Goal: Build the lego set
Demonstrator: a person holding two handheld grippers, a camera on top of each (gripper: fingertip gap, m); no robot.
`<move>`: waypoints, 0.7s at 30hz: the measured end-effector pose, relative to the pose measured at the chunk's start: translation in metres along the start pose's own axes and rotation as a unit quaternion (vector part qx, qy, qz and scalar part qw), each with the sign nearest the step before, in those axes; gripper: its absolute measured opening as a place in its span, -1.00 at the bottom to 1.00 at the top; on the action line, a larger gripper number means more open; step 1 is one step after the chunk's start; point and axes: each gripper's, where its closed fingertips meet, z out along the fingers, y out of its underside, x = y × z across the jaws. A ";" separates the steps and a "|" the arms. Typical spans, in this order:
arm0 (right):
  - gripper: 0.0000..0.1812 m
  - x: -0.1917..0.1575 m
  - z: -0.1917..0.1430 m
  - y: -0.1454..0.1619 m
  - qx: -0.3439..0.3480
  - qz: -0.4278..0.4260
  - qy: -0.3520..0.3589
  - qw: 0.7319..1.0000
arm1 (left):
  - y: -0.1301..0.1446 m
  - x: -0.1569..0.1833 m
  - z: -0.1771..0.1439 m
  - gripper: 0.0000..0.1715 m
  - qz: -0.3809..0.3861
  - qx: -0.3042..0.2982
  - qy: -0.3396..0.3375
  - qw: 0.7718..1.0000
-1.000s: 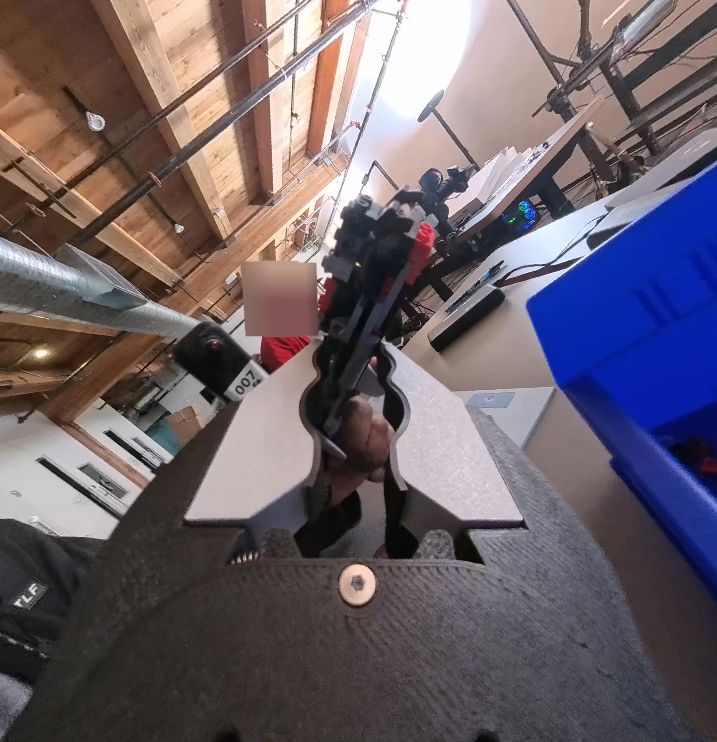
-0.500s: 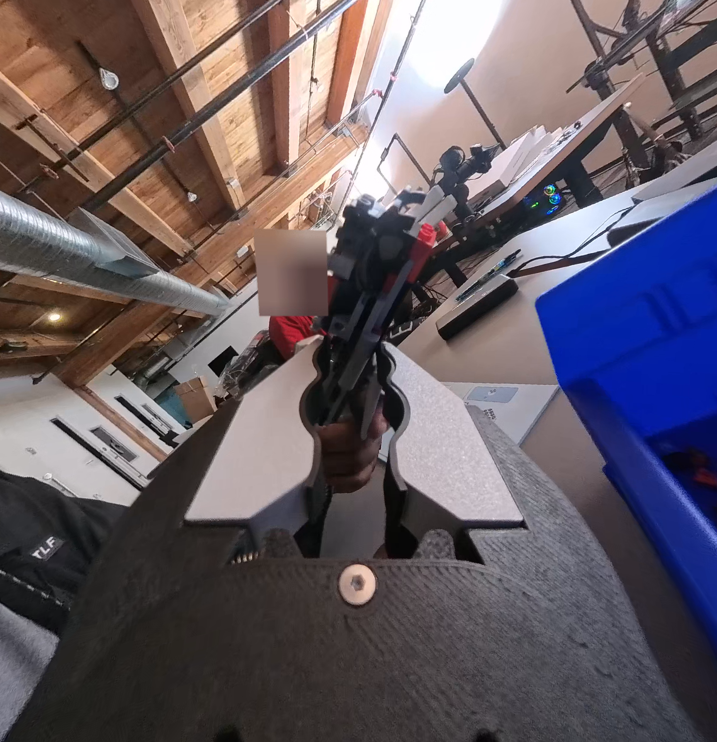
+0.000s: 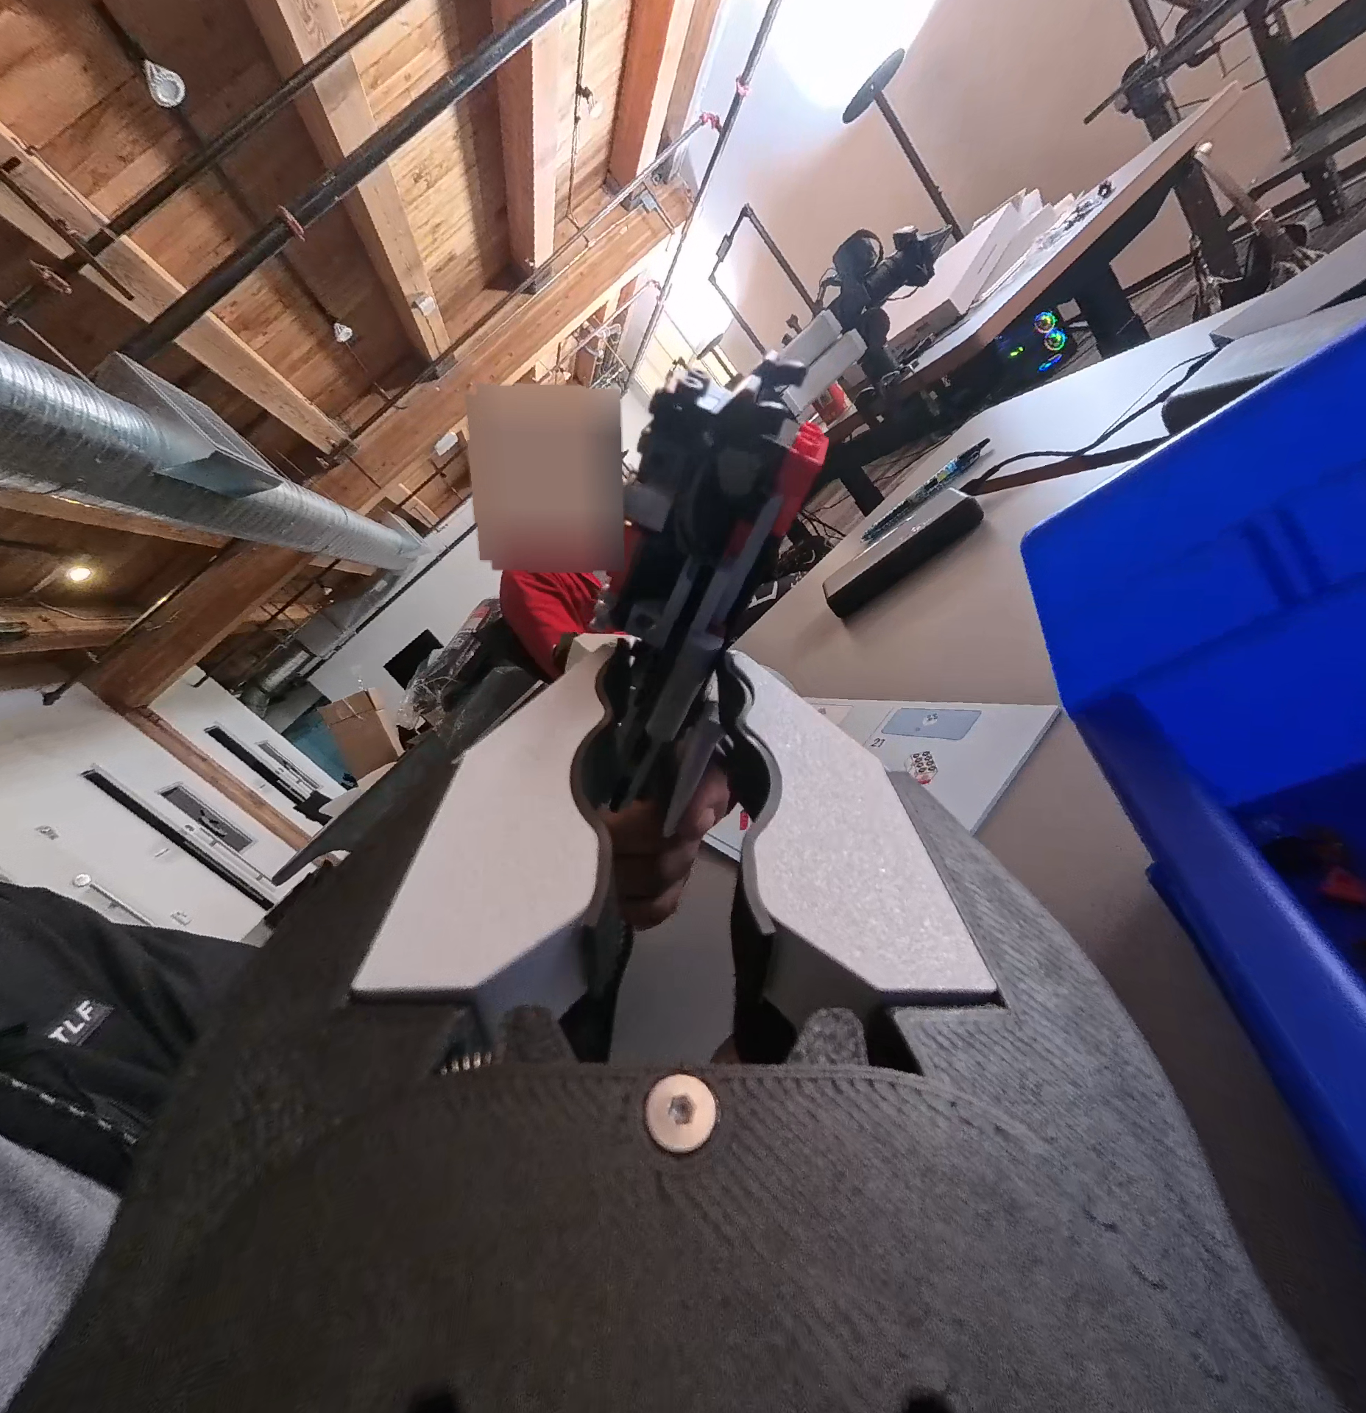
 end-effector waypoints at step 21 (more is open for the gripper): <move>-0.59 0.029 -0.130 0.043 -0.187 -0.193 0.249 0.931 | -0.009 -0.022 -0.020 -0.78 0.020 0.060 -0.061 0.996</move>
